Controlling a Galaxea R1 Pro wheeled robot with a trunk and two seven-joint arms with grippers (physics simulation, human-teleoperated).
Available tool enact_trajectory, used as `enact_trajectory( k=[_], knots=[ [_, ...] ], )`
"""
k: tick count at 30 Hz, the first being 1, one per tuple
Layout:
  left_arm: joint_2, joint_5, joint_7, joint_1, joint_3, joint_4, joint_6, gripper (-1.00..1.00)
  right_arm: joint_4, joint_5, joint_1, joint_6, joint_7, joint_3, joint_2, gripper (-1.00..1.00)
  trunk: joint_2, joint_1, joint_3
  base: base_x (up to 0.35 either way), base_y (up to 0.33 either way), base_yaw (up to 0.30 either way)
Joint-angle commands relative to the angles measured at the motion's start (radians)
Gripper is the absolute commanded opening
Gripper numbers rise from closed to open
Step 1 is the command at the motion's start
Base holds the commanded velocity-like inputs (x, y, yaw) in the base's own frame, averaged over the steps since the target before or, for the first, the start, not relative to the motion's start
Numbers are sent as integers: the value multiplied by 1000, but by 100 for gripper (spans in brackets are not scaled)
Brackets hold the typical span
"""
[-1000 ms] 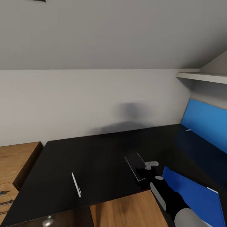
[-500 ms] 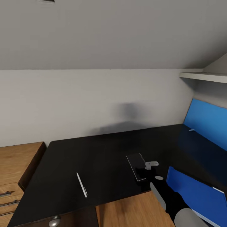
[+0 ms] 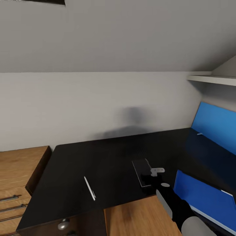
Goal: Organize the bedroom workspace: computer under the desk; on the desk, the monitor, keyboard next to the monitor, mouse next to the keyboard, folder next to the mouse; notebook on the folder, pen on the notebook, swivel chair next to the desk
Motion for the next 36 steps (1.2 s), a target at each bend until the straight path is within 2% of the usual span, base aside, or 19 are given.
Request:
enact_trajectory(
  k=[1, 11, 19, 30, 36],
  knots=[
    [0, 11, -9, -1, -3, 0, -1, 100, 19, -19, 0, 4, -6, 8, -1, 100, -1, 0, -1, -53, 46, 0],
    [0, 11, -7, -1, -3, 0, -1, 100, 19, -17, 0, 4, -7, 9, -1, 100, -1, 0, -1, -14, 10, 0],
    [0, 11, -8, -1, -3, 0, -1, 100, 19, -17, 0, 4, -7, 9, -1, 100, -1, 0, -1, -203, 0, 0],
    [0, 11, -8, -1, -3, 0, -1, 100, 20, -17, 0, 4, -8, 9, 0, 100, -1, 0, -1, -40, 0, 0],
    [0, 11, -8, -1, -3, 0, -1, 100, 36, -17, 0, 4, -8, 9, 0, 100, -1, 0, -1, -172, 0, 0]
  ],
)
